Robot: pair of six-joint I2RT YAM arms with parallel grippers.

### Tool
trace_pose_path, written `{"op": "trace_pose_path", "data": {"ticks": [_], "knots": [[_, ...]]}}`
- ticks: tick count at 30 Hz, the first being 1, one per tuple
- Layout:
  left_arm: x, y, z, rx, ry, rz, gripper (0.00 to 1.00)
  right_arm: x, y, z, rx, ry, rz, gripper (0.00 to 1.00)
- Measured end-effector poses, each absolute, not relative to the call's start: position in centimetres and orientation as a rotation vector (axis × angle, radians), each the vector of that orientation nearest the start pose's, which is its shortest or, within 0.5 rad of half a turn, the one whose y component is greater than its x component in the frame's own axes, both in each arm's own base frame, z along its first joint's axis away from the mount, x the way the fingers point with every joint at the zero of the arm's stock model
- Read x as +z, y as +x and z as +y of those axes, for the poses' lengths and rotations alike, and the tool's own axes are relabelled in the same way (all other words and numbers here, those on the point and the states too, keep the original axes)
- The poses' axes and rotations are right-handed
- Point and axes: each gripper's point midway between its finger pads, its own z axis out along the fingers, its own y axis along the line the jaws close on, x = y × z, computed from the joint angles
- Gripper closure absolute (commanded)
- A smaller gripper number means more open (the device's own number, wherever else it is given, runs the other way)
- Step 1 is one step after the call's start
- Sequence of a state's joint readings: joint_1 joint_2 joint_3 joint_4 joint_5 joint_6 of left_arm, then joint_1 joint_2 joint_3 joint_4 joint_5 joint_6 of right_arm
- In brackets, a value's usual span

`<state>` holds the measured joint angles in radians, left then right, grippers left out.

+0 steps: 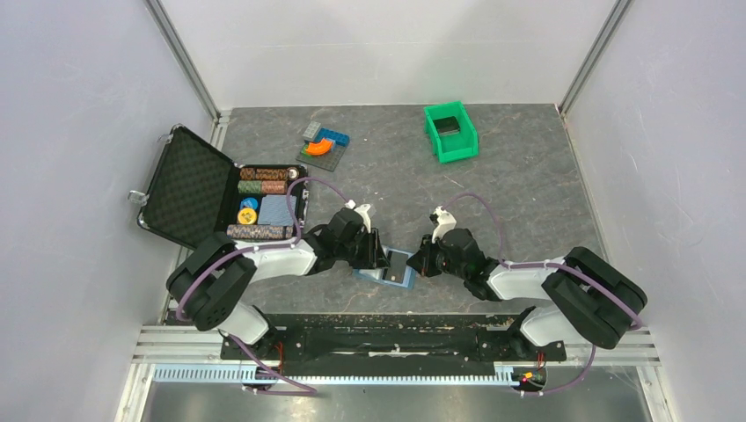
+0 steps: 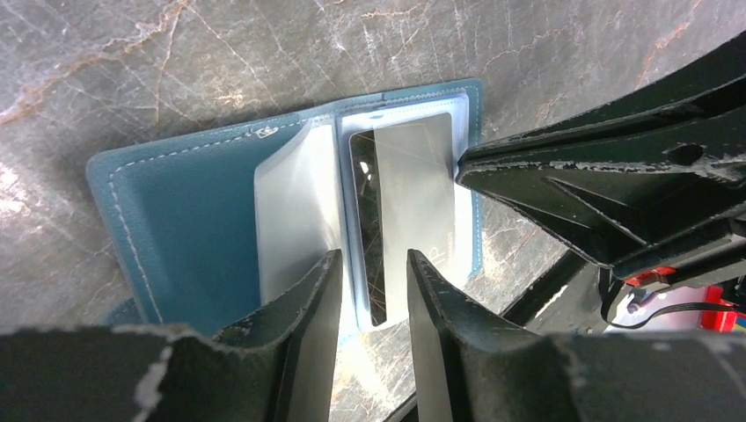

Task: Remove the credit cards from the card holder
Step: Remove the credit card from the card holder.

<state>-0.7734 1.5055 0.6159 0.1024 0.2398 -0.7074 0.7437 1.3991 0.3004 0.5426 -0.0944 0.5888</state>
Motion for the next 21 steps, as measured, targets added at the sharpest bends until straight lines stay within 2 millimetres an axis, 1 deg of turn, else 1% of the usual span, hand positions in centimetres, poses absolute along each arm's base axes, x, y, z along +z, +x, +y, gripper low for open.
{"op": "trace_pose_path", "data": {"ticks": [7,14,18,20,21], "knots": [[2.7,20.3,-30.1,-0.994,0.236,2.540,0.60,2.3,21.7,25.3,0.871,-0.228,2.235,0.91],[2.6,20.1,-30.4,-1.033,0.246,2.525,0.61,2.3,21.7,25.2,0.873,-0.223,2.233,0.91],[2.6,19.9,-30.7,-1.065,0.243,2.527,0.66,2.3,21.8,25.1,0.871,-0.217,2.233,0.91],[2.6,19.8,-30.7,-1.076,0.233,2.535,0.72,2.3,21.8,25.0,0.870,-0.216,2.233,0.91],[2.5,19.7,-30.7,-1.081,0.231,2.541,0.78,2.3,21.8,25.0,0.870,-0.216,2.233,0.91]]}}
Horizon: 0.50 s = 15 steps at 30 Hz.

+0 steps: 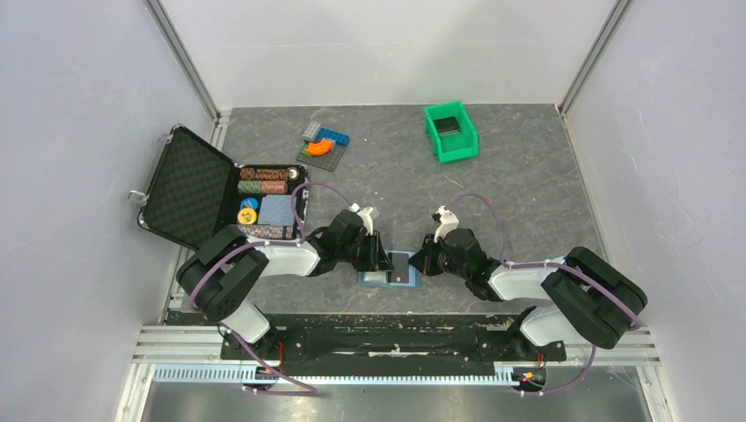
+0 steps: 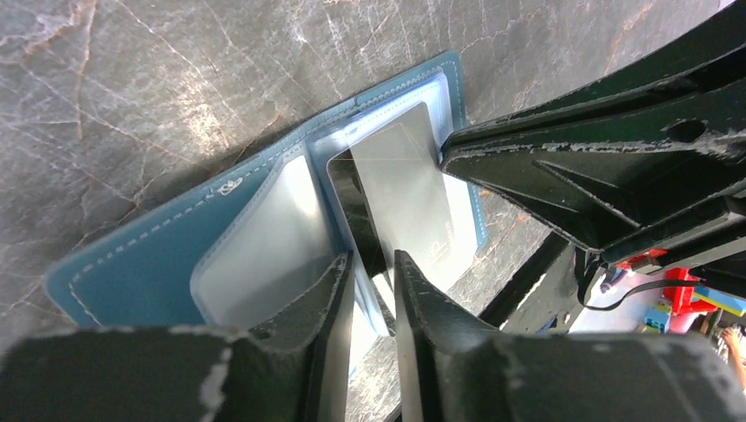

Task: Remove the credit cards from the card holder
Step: Remove the credit card from the card holder.

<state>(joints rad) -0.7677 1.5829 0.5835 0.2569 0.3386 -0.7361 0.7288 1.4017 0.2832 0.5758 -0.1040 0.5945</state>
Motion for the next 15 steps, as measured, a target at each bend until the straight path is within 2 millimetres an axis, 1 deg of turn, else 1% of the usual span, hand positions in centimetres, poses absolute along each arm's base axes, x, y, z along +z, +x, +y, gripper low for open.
{"op": "trace_pose_path", "data": {"ticks": [1,5,11,15], "knots": [[2.5,19.6,-30.7,-1.084,0.231,2.546,0.83,2.3,21.8,25.0,0.870,-0.216,2.233,0.91],[2.4,19.6,-30.7,-1.096,0.204,2.561,0.97,2.3,21.9,25.0,0.868,-0.213,2.228,0.92],[2.8,20.0,-30.4,-1.144,0.130,2.575,0.98,2.3,21.9,24.7,0.862,-0.204,2.225,0.92],[2.6,20.3,-29.5,-1.146,0.062,2.588,0.98,2.3,22.0,24.6,0.858,-0.201,2.225,0.92]]}}
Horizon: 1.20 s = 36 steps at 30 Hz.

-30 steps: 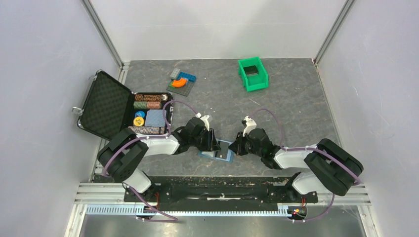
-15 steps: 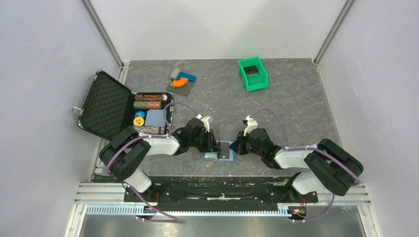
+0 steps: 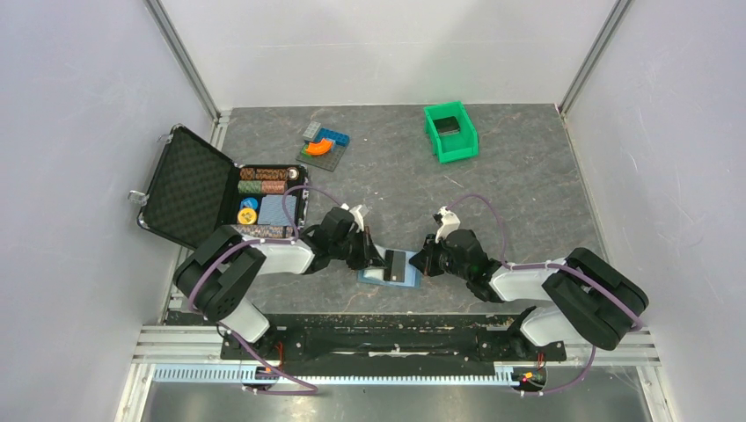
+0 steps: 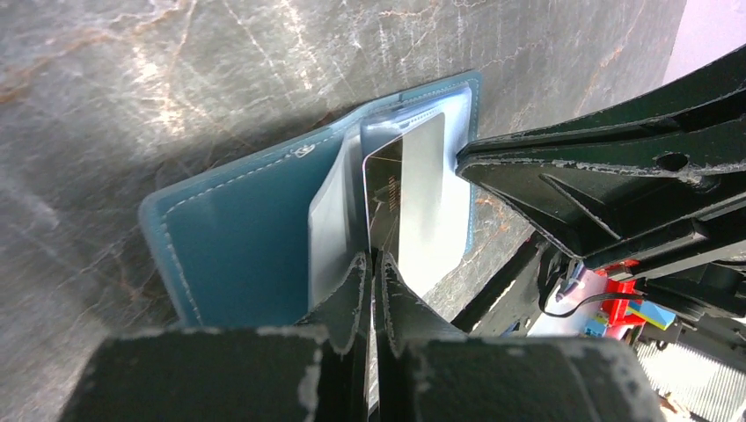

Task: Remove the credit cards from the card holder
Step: Remove the credit card from the card holder, then place the credit card in the storage box.

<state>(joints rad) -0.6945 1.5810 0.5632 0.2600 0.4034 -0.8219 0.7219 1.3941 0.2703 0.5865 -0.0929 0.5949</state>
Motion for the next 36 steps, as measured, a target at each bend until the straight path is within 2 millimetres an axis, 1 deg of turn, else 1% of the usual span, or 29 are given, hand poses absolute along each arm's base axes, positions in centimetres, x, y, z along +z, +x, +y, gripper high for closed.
{"op": "trace_pose_path", "data": {"ticks": [3,8,16,21,25,28,31,34,36], "knots": [[2.8,20.3,-29.1,-1.146,0.042,2.584,0.98,2.2,22.0,24.6,0.858,-0.200,2.225,0.92],[3.6,20.3,-28.6,-1.144,0.022,2.567,0.98,2.2,22.0,24.5,0.855,-0.196,2.224,0.92],[5.3,20.3,-27.4,-1.123,-0.011,2.528,0.98,2.3,22.0,24.3,0.852,-0.197,2.225,0.90],[6.2,20.1,-26.8,-1.105,-0.022,2.511,0.98,2.4,21.7,24.1,0.848,-0.219,2.233,0.86],[6.9,19.8,-26.5,-1.103,-0.022,2.506,0.98,2.8,21.4,24.0,0.843,-0.261,2.238,0.80],[7.5,19.6,-26.2,-1.103,-0.020,2.496,0.98,3.9,21.3,24.2,0.852,-0.299,2.216,0.70],[8.4,19.4,-26.0,-1.108,0.004,2.471,0.98,6.0,21.5,24.5,0.882,-0.350,2.150,0.62],[8.7,18.8,-25.6,-1.100,0.034,2.475,0.98,8.0,22.3,24.7,0.892,-0.404,2.088,0.54],[9.0,18.3,-25.5,-1.108,0.067,2.476,0.98,8.9,22.8,24.6,0.913,-0.429,2.059,0.51]]}}
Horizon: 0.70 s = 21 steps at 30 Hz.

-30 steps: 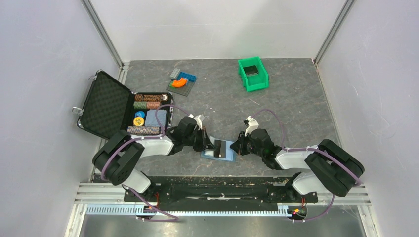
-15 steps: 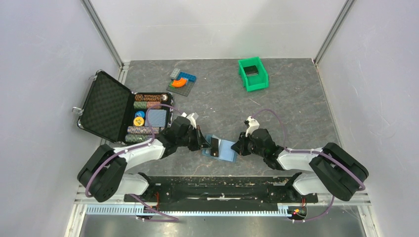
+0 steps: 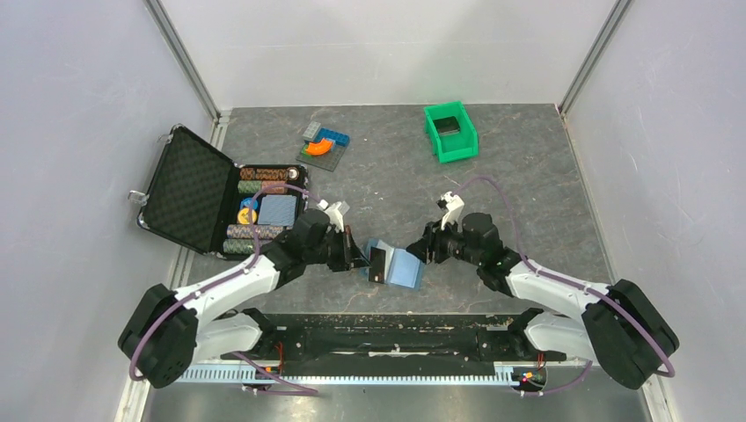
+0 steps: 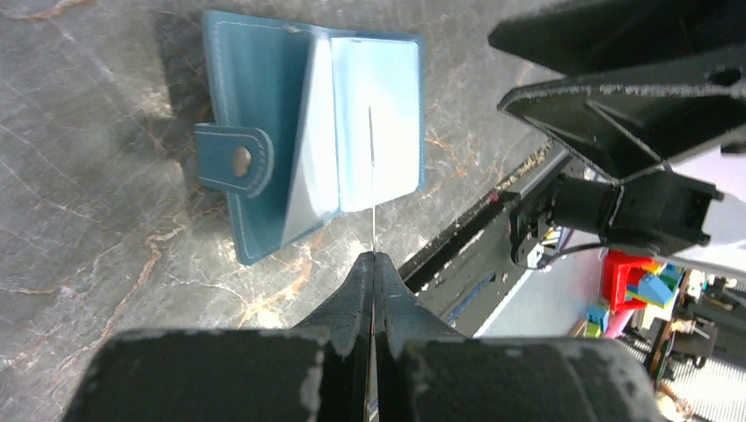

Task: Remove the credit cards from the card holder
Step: Place the credit card in the storage box.

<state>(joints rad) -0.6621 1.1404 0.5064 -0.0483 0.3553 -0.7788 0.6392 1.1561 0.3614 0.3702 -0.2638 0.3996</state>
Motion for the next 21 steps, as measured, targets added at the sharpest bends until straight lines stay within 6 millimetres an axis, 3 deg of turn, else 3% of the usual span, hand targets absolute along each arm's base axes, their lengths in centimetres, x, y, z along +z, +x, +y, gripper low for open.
{"op": "trace_pose_path", "data": {"ticks": [4,8,12,17,21], "knots": [[10.9,17.2,-25.7,-1.179,0.169,2.421,0.98,10.1,22.7,24.7,1.007,-0.505,2.019,0.48],[14.4,16.0,-25.9,-1.277,0.319,2.274,0.98,11.6,20.8,25.9,1.167,-0.634,1.967,0.48],[16.6,15.1,-25.8,-1.313,0.426,2.165,0.98,13.5,19.0,26.9,1.327,-0.725,1.884,0.47],[17.1,14.5,-26.0,-1.338,0.501,2.135,0.98,16.7,17.4,28.0,1.522,-0.796,1.740,0.47],[17.2,14.0,-26.1,-1.367,0.526,2.137,0.98,17.5,16.7,28.4,1.611,-0.815,1.707,0.48]]}}
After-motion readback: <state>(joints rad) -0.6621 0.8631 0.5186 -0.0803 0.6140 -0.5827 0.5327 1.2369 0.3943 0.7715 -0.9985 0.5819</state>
